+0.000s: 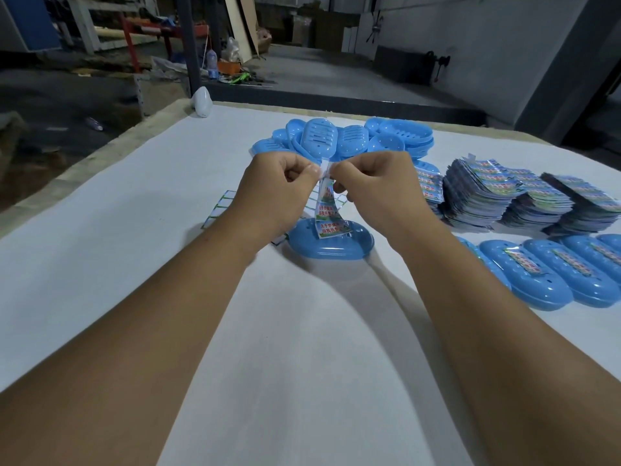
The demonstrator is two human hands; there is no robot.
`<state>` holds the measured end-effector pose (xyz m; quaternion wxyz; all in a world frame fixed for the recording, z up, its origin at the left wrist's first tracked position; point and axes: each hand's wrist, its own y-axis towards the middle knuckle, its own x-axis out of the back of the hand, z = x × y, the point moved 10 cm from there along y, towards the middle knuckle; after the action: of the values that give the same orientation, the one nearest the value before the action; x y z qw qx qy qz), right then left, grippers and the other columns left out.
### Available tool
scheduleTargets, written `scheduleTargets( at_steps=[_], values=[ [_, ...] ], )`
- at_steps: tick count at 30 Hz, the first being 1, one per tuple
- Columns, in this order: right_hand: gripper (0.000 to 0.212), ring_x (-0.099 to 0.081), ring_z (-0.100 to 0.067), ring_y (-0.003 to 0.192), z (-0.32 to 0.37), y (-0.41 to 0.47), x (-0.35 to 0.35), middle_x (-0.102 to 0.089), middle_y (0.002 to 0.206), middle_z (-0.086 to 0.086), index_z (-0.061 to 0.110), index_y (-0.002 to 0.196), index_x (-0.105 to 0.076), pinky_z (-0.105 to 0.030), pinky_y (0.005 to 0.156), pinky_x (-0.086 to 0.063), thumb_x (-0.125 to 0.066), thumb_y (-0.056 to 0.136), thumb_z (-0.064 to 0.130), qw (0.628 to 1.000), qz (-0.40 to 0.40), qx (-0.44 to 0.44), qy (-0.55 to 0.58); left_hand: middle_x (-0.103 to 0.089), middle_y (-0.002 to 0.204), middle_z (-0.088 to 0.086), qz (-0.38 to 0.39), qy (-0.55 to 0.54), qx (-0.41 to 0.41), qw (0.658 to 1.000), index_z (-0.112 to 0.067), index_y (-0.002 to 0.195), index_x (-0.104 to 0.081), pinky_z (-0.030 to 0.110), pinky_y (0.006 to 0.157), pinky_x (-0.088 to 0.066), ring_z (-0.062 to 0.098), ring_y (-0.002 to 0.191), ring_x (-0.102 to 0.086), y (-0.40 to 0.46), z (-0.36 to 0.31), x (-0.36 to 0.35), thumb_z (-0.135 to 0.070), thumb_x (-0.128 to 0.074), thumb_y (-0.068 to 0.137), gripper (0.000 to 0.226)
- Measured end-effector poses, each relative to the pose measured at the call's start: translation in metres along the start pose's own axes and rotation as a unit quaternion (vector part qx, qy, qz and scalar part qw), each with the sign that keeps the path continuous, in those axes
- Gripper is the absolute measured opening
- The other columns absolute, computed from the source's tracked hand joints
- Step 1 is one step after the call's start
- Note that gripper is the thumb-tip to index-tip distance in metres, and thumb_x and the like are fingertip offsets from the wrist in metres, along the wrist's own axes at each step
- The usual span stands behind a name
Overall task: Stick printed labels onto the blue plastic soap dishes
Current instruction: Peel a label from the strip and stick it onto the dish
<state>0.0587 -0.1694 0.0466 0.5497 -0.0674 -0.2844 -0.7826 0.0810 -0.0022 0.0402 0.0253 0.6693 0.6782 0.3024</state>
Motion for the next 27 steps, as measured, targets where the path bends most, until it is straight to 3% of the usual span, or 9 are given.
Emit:
scheduleTargets(
  at_steps=[4, 7, 9, 12, 20, 24, 27],
  values=[
    [0.028, -0.047, -0.010, 0.057, -0.004, 0.000, -0.002, -0.067, 0.072, -0.019, 0.003, 0.073, -0.072, -0.030, 0.054, -0.043, -0.062, 0.084, 0.026, 1.000, 0.009, -0.012, 0.008, -0.061, 0.062, -0.002, -0.010, 0.001, 0.024, 1.000, -0.007, 0.075, -0.069, 0.023, 0.061, -0.045, 0.007, 0.061, -0.051, -0.001, 0.003, 0.004, -0.022, -0.062, 0.094, 0.025],
    [0.028, -0.048, -0.008, 0.055, -0.010, 0.003, 0.002, -0.063, 0.059, -0.002, 0.001, 0.073, -0.072, -0.027, 0.054, -0.042, -0.063, 0.086, 0.024, 0.999, 0.010, -0.034, 0.027, -0.067, 0.071, 0.014, -0.025, 0.000, 0.041, 0.999, 0.001, 0.078, -0.068, 0.030, 0.063, -0.048, 0.012, 0.064, -0.054, 0.000, 0.007, 0.009, -0.019, -0.060, 0.091, 0.025],
    [0.025, -0.053, -0.006, 0.054, -0.013, 0.004, 0.005, -0.065, 0.056, 0.009, 0.012, 0.070, -0.075, -0.025, 0.052, -0.044, -0.063, 0.087, 0.025, 0.998, 0.011, -0.049, 0.032, -0.063, 0.064, 0.004, -0.032, 0.011, 0.053, 0.998, -0.003, 0.074, -0.066, 0.025, 0.058, -0.044, 0.008, 0.060, -0.053, 0.000, 0.010, 0.012, -0.020, -0.058, 0.092, 0.025],
    [0.023, -0.054, -0.002, 0.051, -0.016, 0.005, 0.006, -0.065, 0.055, 0.012, 0.020, 0.071, -0.075, -0.021, 0.048, -0.045, -0.061, 0.089, 0.026, 0.998, 0.017, -0.059, 0.030, -0.058, 0.060, -0.007, -0.031, 0.022, 0.075, 0.996, -0.013, 0.067, -0.058, 0.019, 0.051, -0.038, 0.007, 0.056, -0.055, 0.001, 0.016, 0.013, -0.021, -0.055, 0.093, 0.027],
    [0.021, -0.050, -0.006, 0.047, -0.023, 0.006, 0.014, -0.060, 0.053, 0.009, 0.018, 0.065, -0.073, -0.017, 0.041, -0.041, -0.062, 0.082, 0.025, 0.995, 0.004, -0.088, 0.054, -0.060, 0.065, 0.003, -0.035, 0.046, 0.108, 0.992, -0.013, 0.063, -0.046, 0.025, 0.055, -0.044, 0.015, 0.060, -0.060, 0.004, 0.028, 0.019, -0.023, -0.051, 0.092, 0.031],
    [0.021, -0.049, -0.006, 0.047, -0.029, 0.007, 0.017, -0.059, 0.054, 0.007, 0.017, 0.064, -0.072, -0.018, 0.041, -0.042, -0.061, 0.080, 0.027, 0.992, -0.004, -0.110, 0.063, -0.054, 0.057, -0.001, -0.045, 0.131, 0.103, 0.985, -0.015, 0.057, -0.041, 0.025, 0.051, -0.037, 0.016, 0.055, -0.054, 0.003, 0.029, 0.025, -0.027, -0.052, 0.090, 0.037],
    [0.021, -0.049, -0.005, 0.045, -0.032, 0.007, 0.018, -0.059, 0.054, 0.007, 0.017, 0.063, -0.072, -0.017, 0.040, -0.042, -0.062, 0.079, 0.028, 0.990, -0.011, -0.123, 0.061, -0.066, 0.069, 0.007, -0.038, 0.152, 0.124, 0.980, -0.013, 0.061, -0.044, 0.037, 0.059, -0.055, 0.025, 0.068, -0.067, 0.003, 0.033, 0.028, -0.030, -0.050, 0.088, 0.033]
  ],
)
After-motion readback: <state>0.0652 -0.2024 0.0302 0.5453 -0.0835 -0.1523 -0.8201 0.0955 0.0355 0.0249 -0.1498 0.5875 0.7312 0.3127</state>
